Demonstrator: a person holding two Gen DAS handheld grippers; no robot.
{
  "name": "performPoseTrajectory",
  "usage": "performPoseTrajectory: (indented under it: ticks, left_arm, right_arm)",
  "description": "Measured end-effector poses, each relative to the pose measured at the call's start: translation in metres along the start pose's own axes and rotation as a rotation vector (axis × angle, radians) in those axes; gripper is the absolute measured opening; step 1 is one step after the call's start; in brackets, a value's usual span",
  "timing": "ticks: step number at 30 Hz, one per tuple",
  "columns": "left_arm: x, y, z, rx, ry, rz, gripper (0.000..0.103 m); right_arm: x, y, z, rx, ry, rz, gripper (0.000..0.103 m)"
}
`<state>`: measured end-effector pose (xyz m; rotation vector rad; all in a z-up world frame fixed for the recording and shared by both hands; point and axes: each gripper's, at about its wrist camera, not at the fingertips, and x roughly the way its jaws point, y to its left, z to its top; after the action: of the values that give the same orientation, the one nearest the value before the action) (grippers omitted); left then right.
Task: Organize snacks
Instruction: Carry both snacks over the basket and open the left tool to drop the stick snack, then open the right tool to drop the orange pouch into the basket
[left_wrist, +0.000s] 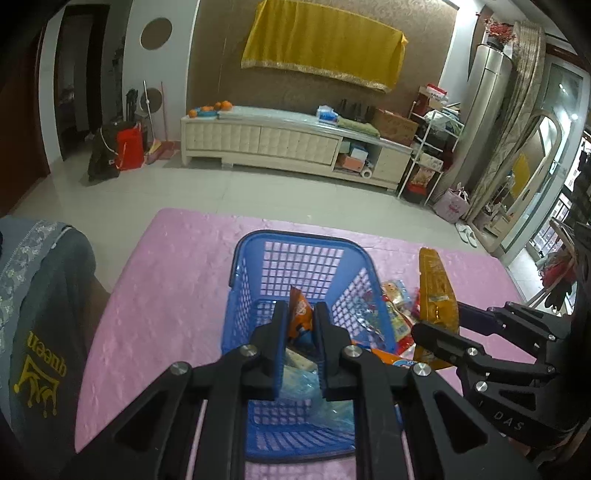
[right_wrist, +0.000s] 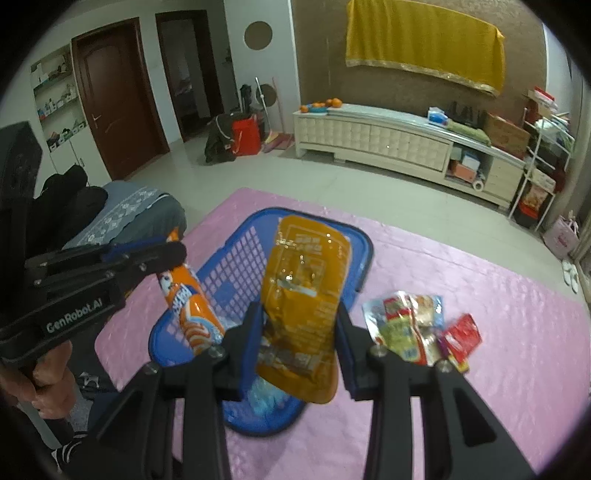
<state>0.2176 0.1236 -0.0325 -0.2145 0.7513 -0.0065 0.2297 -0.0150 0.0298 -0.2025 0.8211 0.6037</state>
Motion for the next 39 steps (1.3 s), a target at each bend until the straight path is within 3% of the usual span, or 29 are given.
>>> performPoseTrajectory:
  ticks: [4, 10, 21, 24, 26, 28, 31, 39]
  left_arm:
    - [0.024, 0.013, 0.007, 0.017, 0.002, 0.028, 0.012]
    - [0.058, 0.026, 0.009, -0.026, 0.059, 0.004, 0.012]
    - [0.079, 0.015, 0.011, 0.044, 0.081, 0.057, 0.013]
    - [0.082, 0.014, 0.011, 0.057, 0.088, 0.075, 0.022]
    - [0.081, 0.013, 0.012, 0.059, 0.084, 0.083, 0.041]
    - [0.076, 0.010, 0.012, 0.060, 0.074, 0.075, 0.044]
    - [0.065, 0.010, 0.013, 0.050, 0.054, 0.056, 0.058]
    - [0.039, 0.024, 0.012, 0.044, 0.022, 0.097, 0.062]
  right_arm:
    - [0.026, 0.007, 0.007, -0.017, 0.018, 0.001, 0.042]
    - [0.058, 0.009, 0.012, -0.042, 0.068, -0.024, 0.042]
    - [0.088, 0.003, 0.014, -0.065, 0.123, -0.034, 0.042]
    - [0.091, 0.001, 0.014, -0.059, 0.122, -0.028, 0.042]
    - [0.092, -0.001, 0.013, -0.054, 0.123, -0.027, 0.042]
    - [0.090, -0.003, 0.012, -0.048, 0.122, -0.023, 0.042]
    - [0.086, -0.004, 0.012, -0.041, 0.113, -0.019, 0.042]
    - [0.085, 0.005, 0.018, -0.052, 0.129, -0.010, 0.042]
